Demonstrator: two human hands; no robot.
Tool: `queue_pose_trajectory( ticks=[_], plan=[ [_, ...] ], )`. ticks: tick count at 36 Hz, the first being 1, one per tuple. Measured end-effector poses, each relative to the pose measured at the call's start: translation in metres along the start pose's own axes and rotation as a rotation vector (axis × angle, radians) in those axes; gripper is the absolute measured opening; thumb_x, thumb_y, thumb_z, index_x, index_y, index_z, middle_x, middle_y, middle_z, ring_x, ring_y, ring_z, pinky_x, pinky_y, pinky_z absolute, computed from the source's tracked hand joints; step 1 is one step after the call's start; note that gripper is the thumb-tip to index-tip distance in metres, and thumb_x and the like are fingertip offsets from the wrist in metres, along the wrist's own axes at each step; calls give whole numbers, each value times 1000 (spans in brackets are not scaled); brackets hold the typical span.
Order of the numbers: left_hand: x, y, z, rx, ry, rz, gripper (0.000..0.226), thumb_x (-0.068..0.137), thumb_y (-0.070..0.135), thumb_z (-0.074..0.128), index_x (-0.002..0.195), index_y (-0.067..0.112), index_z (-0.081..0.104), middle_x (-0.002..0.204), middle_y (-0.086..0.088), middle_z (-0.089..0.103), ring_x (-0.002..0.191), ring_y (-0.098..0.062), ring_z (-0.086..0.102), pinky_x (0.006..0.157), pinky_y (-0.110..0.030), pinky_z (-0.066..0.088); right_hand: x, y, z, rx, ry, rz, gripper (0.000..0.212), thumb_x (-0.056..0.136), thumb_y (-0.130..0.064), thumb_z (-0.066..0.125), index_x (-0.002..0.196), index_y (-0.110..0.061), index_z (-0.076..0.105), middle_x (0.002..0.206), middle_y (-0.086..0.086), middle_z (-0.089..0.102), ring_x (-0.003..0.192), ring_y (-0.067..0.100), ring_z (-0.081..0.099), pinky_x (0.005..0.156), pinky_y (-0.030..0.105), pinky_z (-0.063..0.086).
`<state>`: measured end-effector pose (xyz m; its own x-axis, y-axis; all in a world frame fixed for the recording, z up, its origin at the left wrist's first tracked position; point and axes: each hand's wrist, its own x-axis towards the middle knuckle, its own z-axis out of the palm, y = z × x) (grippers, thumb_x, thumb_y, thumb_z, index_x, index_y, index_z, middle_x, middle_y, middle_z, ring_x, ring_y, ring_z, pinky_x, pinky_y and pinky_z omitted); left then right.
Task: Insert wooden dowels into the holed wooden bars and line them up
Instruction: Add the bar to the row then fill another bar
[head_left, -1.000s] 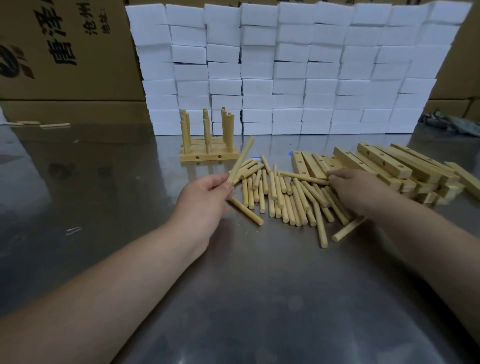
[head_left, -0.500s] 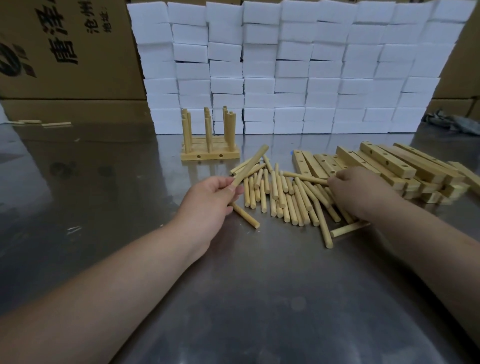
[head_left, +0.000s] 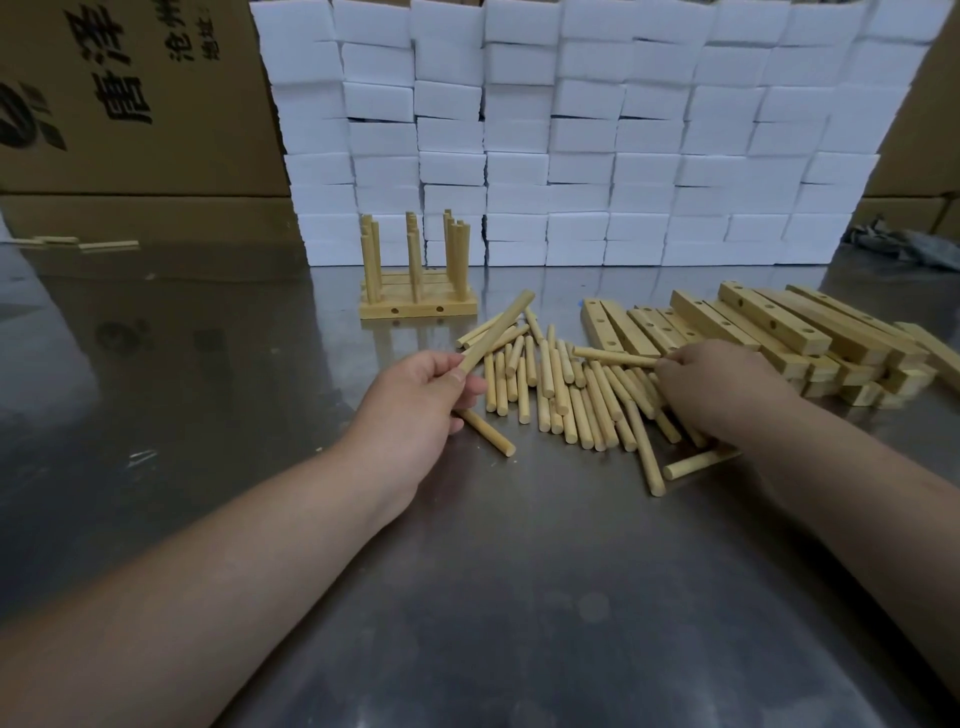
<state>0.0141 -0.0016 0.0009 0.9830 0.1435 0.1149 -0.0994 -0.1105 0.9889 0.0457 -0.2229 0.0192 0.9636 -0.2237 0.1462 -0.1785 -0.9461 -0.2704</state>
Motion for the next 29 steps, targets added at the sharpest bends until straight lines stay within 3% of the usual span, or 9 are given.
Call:
queue_pose_trajectory(
  ticks=[5,9,14,19,22,25,29],
  plan=[
    [0,-1,0,-7,22,7,22,95,13,45,86,26,59,78,8,66,84,-8,61,68,-23,47,0,-5,-4,-91,66,-1,30,94,-17,36,107,-10,63,99,9,60,81,25,59,77,39,53],
    [1,-1,0,-12,30,8,22,95,12,45,85,27,59,76,8,65,82,-9,61,69,-25,48,0,-4,-3,-9,124,-12,33,91,-13,46,123,-14,56,117,10,51,84,25,59,79,42,53],
    [0,-1,0,-13,34,16,23,95,12,45,85,28,58,75,8,65,80,-9,61,67,-24,48,-2,0,-1,-31,19,-18,36,89,-17,47,121,-30,57,103,5,55,84,22,54,83,38,45],
    [-1,0,0,-3,31,31,24,95,12,45,84,30,57,76,7,65,79,-8,61,66,-23,48,0,2,0,-47,38,-7,39,88,-9,46,119,-30,59,76,-3,48,75,19,55,78,36,48],
    [-2,0,1,-6,30,35,24,96,12,44,83,29,56,76,6,65,78,-9,60,68,-25,48,1,3,1,-19,97,10,39,88,-11,50,123,-28,57,81,-1,54,70,19,55,67,35,53],
    [-2,1,0,-1,39,43,24,96,12,44,84,28,57,76,7,64,77,-9,59,66,-24,47,2,5,1,26,150,36,47,87,-8,51,132,-23,48,101,5,60,79,22,58,69,38,54],
    [-2,1,1,11,49,58,24,96,12,44,84,29,56,76,7,64,76,-8,59,65,-23,46,4,6,-3,59,288,21,39,88,-6,47,126,-9,52,91,11,58,78,28,58,66,40,52]
  ],
)
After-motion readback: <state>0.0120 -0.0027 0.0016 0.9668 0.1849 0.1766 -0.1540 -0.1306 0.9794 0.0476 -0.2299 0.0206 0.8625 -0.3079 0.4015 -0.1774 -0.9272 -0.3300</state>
